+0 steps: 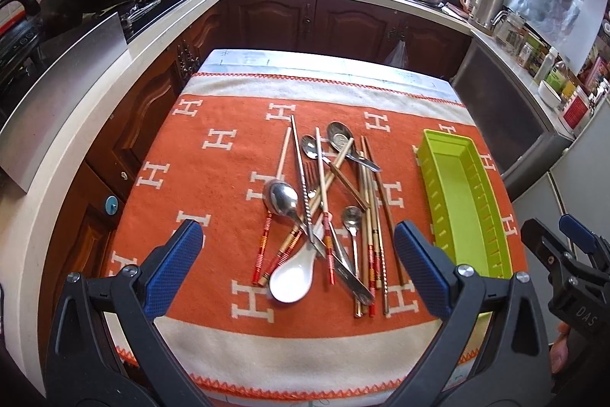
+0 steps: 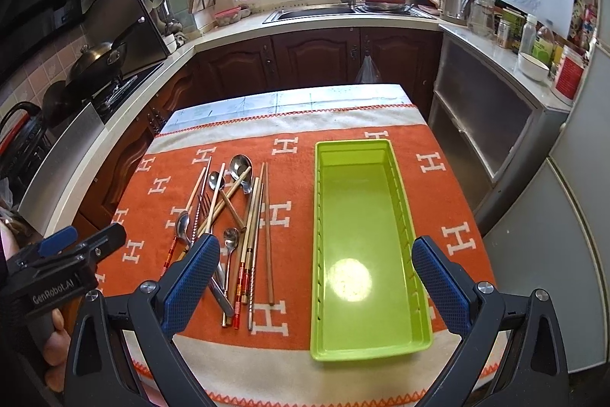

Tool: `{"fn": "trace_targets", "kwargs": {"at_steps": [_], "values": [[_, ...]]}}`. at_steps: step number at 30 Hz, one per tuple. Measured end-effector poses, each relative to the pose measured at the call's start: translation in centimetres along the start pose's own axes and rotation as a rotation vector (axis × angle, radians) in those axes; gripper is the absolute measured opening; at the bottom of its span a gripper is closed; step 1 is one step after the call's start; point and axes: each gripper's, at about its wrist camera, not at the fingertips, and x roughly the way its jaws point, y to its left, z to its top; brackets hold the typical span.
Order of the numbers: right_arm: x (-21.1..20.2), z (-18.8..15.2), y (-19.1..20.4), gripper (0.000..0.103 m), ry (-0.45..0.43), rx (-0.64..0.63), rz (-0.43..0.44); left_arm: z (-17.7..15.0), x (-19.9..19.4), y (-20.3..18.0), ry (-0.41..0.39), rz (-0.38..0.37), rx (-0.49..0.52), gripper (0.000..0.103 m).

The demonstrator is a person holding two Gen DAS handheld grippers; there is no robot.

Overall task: Organize utensils
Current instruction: 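Grasp a red-and-white chopstick with the left tool while the right tool grasps another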

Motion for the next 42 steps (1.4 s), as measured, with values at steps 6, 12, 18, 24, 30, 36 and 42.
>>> {"fn": "trace_targets", "kwargs": {"at_steps": [6, 12, 18, 24, 30, 36, 42], "values": [[3.6, 2.1, 2.2, 0.075, 0.058, -0.035, 0.122, 1.8, 2.9, 2.4, 0.029, 0.002, 0.015, 0.079], [8.0, 4.1, 6.0, 0.061, 0.101, -0.089, 0.230, 2.8, 7.0, 4.9, 0.105, -0.008, 0.017, 0.058], [14.8, 5.4, 9.8, 0.045, 0.197, -0.107, 0.312, 1.8, 12.3, 7.1, 0.198, -0.007, 0.016, 0.038], [22.6, 4.7, 12.2, 0.031, 0.356, -0.055, 0.367, 0.7, 16.4, 7.6, 0.269, -0.055, 0.013, 0.036], [27.2, 3.8, 13.9, 0.018, 0.410, -0.035, 0.355, 0.5, 18.5, 6.5, 0.306, -0.064, 0.049, 0.035], [29.3, 3.4, 15.1, 0.015, 0.439, -0.042, 0.348, 0.2, 19.4, 6.3, 0.329, -0.069, 0.061, 0.033], [30.2, 3.0, 16.0, 0.007, 0.454, -0.037, 0.351, 0.1, 19.7, 6.2, 0.335, -0.069, 0.071, 0.033]]}}
